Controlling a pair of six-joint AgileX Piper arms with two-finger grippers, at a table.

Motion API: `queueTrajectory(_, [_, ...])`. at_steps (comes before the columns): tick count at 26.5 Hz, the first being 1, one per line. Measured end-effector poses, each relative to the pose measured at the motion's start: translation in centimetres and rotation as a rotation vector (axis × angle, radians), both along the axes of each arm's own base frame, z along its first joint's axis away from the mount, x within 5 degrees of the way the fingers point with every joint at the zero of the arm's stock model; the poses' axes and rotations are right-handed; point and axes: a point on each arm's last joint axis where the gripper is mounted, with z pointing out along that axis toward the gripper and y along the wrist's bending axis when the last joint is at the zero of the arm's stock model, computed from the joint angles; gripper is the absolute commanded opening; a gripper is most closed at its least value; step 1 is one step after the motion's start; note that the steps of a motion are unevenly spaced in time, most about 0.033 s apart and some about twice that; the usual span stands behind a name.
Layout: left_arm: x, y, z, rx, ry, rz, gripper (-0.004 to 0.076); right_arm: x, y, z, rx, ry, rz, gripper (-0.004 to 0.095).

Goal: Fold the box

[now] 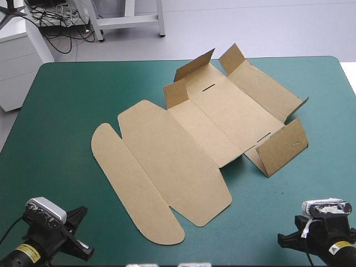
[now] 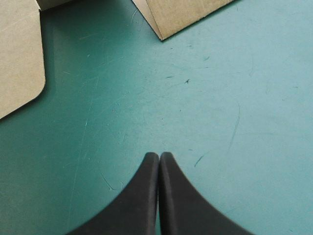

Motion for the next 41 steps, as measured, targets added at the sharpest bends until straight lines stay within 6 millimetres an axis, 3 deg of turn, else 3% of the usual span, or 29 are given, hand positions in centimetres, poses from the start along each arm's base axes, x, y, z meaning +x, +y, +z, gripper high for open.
queueTrajectory(21, [0.0,0.0,0.0,0.000,0.000,0.000,-0.0010,0.0,0.0,0.2,0.001,-0.003,-0.003,-0.0014])
queueTrajectory(23, [0.0,0.0,0.0,0.000,0.000,0.000,-0.0010,-0.1,-0.1,1.1,0.009,-0.008,-0.026,-0.0014])
queueTrajectory(27, [0.2,0.0,0.0,-0.008,-0.018,0.003,-0.0010,0.6,-0.5,5.4,0.049,-0.003,-0.115,-0.0014])
queueTrajectory(32, [0.4,-0.1,-0.3,-0.017,-0.036,0.009,-0.0010,2.4,-0.5,9.5,0.099,0.027,-0.126,-0.0005])
queueTrajectory(34, [0.5,-0.1,-0.4,-0.017,-0.038,0.009,-0.0010,3.9,-0.3,10.9,0.141,0.049,-0.110,0.0077])
queueTrajectory(36, [0.5,-0.1,-0.4,-0.018,-0.040,0.010,-0.0010,5.4,0.0,11.5,0.192,0.084,-0.089,0.0268])
queueTrajectory(37, [0.5,-0.1,-0.4,-0.018,-0.040,0.010,-0.0010,5.9,0.0,11.4,0.209,0.101,-0.084,0.0417])
queueTrajectory(39, [0.5,-0.1,-0.4,-0.018,-0.040,0.010,-0.0010,7.4,0.2,11.0,0.257,0.157,-0.079,0.0573])
queueTrajectory(41, [0.5,-0.1,-0.4,-0.018,-0.040,0.010,-0.0010,8.9,0.2,10.4,0.304,0.223,-0.101,0.0651])
